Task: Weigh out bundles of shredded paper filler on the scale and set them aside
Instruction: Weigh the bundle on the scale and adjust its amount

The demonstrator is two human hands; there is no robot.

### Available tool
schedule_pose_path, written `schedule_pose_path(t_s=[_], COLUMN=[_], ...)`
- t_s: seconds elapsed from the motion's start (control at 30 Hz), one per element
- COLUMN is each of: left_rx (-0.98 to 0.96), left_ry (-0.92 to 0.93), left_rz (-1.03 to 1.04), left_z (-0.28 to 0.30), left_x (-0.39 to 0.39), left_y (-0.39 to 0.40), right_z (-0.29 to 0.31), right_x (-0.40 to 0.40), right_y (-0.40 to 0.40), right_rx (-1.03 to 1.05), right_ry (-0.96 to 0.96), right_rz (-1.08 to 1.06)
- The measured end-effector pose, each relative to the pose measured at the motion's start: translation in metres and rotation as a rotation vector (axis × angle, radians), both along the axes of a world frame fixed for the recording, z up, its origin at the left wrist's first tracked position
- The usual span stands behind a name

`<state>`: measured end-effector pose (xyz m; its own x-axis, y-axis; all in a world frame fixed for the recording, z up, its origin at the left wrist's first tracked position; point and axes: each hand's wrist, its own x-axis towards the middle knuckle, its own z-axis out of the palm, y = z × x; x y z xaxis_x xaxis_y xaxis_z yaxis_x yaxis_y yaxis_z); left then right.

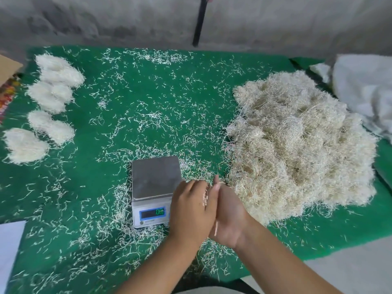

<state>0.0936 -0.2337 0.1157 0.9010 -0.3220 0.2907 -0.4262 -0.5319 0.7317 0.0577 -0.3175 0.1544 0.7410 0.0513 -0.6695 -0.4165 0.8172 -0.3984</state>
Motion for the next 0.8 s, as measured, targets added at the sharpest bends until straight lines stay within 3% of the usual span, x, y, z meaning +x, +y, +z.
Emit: schedule_pose_path(t_s=[0.1, 0.17, 0.23, 0.33, 0.4, 0.53, 0.63, 0.8], left_rx=[0.040, -0.019, -0.207, -0.389, -0.452, -0.513, -0.408, -0.449], left_ry=[0.047, 0.278, 0.580, 0.808, 0.945, 1.347, 1.389, 1.367], left_rz=[0.058, 0.124, 0.181, 0.216, 0.132, -0.271, -0.354, -0.213], left_z=[-0.018, -0.023, -0.028, -0.033, -0.030, -0.027, -0.030, -0.050], left_x=[0.020, 0.034, 0.049, 0.059, 0.054, 0.033, 0.031, 0.052], left_y=[0.012, 0.013, 0.013, 0.010, 0.007, -0.001, -0.001, 0.017], right_z=[-0.007, -0.014, -0.015, -0.015, -0.019, -0.028, -0.028, -0.029], right_x=[0.002, 0.000, -0.001, -0.005, -0.011, -0.026, -0.034, -0.025], right_y=[-0.001, 0.011, 0.014, 0.008, 0.002, -0.030, -0.047, -0.041], right_rx=[0.008, -0.113, -0.253, -0.422, -0.515, -0.649, -0.736, -0.851], right_ry=[0.037, 0.053, 0.058, -0.008, 0.031, 0.154, 0.171, 0.156], right_rz=[0.093, 0.144, 0.166, 0.246, 0.226, 0.059, 0.029, 0.148])
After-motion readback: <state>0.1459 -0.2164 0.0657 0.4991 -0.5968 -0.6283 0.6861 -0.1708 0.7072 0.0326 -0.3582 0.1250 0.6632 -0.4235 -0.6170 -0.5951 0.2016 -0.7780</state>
